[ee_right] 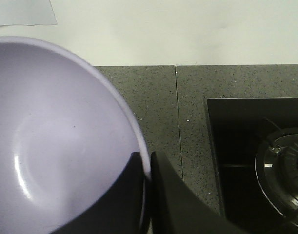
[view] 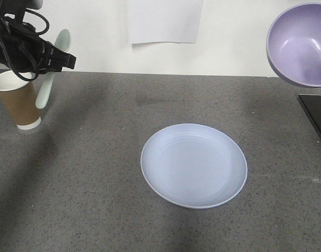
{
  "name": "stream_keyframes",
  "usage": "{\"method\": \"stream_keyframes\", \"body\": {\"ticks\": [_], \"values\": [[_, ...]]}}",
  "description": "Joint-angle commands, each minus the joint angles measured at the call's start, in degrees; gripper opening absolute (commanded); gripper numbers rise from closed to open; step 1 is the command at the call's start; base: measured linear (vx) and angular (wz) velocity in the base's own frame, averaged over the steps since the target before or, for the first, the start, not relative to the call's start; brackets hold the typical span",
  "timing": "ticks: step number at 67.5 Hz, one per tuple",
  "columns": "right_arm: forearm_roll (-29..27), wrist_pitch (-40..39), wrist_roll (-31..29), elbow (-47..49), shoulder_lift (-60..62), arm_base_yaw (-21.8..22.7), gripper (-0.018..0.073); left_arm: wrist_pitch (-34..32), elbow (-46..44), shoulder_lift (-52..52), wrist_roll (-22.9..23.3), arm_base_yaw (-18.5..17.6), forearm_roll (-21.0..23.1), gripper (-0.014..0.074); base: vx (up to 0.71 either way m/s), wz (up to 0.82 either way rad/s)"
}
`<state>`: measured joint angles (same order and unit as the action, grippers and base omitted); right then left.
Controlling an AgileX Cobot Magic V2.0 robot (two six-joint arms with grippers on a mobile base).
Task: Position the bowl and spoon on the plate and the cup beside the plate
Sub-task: 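Hold spoon and bowl while approaching the light blue plate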
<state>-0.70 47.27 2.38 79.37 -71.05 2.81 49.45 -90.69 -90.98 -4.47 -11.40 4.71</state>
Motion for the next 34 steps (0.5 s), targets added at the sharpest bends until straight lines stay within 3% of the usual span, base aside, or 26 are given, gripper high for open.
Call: {"method": "stream_keyframes", "body": {"ticks": [1,34], "values": [[0.2,-3.8,-0.3,1.7,1.4,0.3,-0.0003,-3.3,-1.4,2.3,-0.1,-0.3,0.6,-0.0006,0.04,0.00],[0.2,-3.8,-0.3,1.7,1.4,0.3,-0.0003,-3.3,-1.4,2.3,-0.1,-0.3,0.6,-0.0006,0.02,0.00]]}}
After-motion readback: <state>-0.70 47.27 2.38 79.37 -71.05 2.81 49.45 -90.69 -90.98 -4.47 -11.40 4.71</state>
